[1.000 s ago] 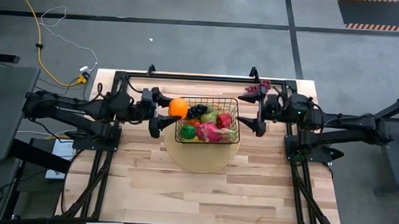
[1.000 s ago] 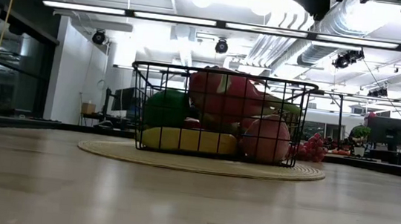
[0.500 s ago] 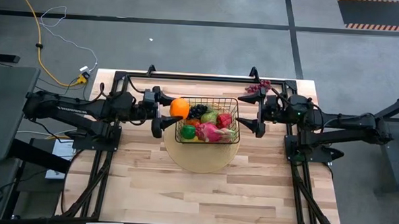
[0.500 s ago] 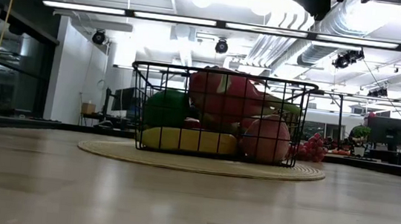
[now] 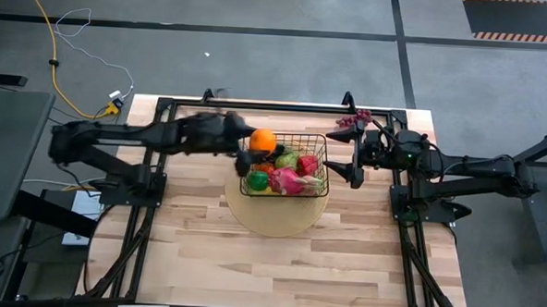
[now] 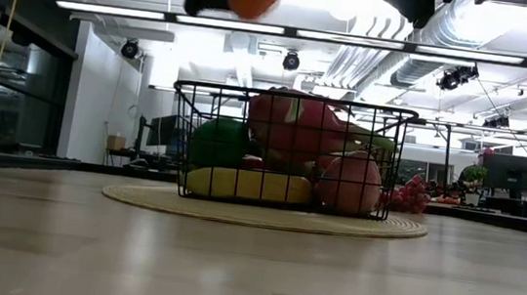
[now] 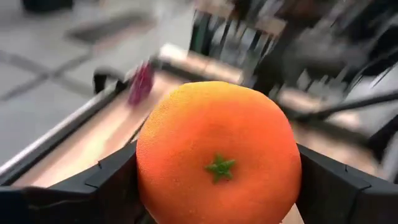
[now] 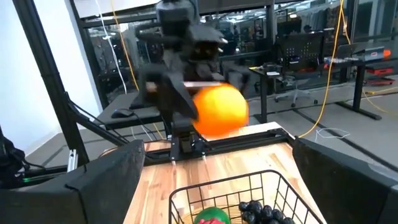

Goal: Build produce basket
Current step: Put the orange into the black basket

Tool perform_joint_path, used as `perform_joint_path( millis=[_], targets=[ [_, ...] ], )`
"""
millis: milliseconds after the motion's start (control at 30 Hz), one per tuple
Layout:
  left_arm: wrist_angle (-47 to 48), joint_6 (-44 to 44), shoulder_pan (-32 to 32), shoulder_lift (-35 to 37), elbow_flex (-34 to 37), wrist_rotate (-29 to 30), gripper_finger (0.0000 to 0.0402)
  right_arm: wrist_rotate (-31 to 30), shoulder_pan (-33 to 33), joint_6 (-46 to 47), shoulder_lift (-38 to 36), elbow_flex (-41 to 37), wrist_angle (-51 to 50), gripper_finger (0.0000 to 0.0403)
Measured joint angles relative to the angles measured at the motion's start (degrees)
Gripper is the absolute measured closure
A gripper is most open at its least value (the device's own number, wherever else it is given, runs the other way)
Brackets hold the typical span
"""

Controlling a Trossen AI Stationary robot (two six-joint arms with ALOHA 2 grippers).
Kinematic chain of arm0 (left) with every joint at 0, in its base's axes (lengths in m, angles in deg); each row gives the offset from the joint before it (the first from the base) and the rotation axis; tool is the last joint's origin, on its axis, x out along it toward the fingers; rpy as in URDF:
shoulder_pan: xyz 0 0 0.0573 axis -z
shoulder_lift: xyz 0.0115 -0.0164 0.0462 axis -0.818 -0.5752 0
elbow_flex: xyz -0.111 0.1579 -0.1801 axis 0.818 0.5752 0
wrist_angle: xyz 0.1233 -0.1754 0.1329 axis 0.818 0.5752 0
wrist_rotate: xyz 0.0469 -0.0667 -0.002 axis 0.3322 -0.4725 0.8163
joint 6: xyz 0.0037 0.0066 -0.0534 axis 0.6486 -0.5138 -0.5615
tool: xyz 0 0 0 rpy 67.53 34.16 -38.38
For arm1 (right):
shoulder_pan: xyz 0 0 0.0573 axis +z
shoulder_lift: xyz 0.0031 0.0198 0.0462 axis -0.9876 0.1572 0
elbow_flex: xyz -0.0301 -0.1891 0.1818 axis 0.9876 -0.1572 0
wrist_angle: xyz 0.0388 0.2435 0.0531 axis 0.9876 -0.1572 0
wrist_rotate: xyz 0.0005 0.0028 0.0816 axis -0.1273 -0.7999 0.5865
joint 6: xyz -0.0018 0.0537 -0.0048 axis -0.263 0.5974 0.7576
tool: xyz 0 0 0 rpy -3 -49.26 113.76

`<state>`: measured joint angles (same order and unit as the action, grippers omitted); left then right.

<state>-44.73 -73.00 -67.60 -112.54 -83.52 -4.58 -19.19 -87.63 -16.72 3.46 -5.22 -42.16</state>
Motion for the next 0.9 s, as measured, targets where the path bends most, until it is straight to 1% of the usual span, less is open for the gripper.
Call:
perform_joint_path(
  millis=[100,200,267,433,533,700,800,900],
  targets=[
    [8.85,-0.61,-2.67,-7.24,-6.33,-1.72,0.0084,0.00,0.00,1.24,0.00,0.00,-0.68,0.0004],
    [15.49,-0.91,-4.33,-13.82,-10.12,-2.85,0.0084,0.00,0.00,1.25,0.00,0.00,-1.13,0.0004],
    [18.33,-0.52,-5.03,-17.47,-10.95,-2.85,0.0084,0.00,0.00,1.23,0.00,0.00,-1.56,0.0004],
    [22.80,5.83,-5.82,-24.38,-11.04,-2.97,0.0083,0.00,0.00,1.36,-0.02,0.00,-1.75,0.0004],
    [24.91,6.70,-5.81,-26.47,-11.14,-2.97,0.0076,0.00,0.00,1.36,-0.02,0.00,-1.75,0.0004],
    [24.61,6.78,-5.77,-27.17,-11.15,-2.71,0.0062,-0.56,0.00,1.36,-0.02,0.00,-1.88,0.0004],
    [24.22,9.78,-5.79,-27.09,-11.15,-3.26,0.0058,-1.89,-0.01,1.36,-0.02,0.00,-2.15,0.0004],
    [24.05,12.28,-5.81,-26.82,-11.13,-5.09,0.0057,-1.97,-0.02,1.36,-0.02,0.00,-2.15,0.0004]
  ],
)
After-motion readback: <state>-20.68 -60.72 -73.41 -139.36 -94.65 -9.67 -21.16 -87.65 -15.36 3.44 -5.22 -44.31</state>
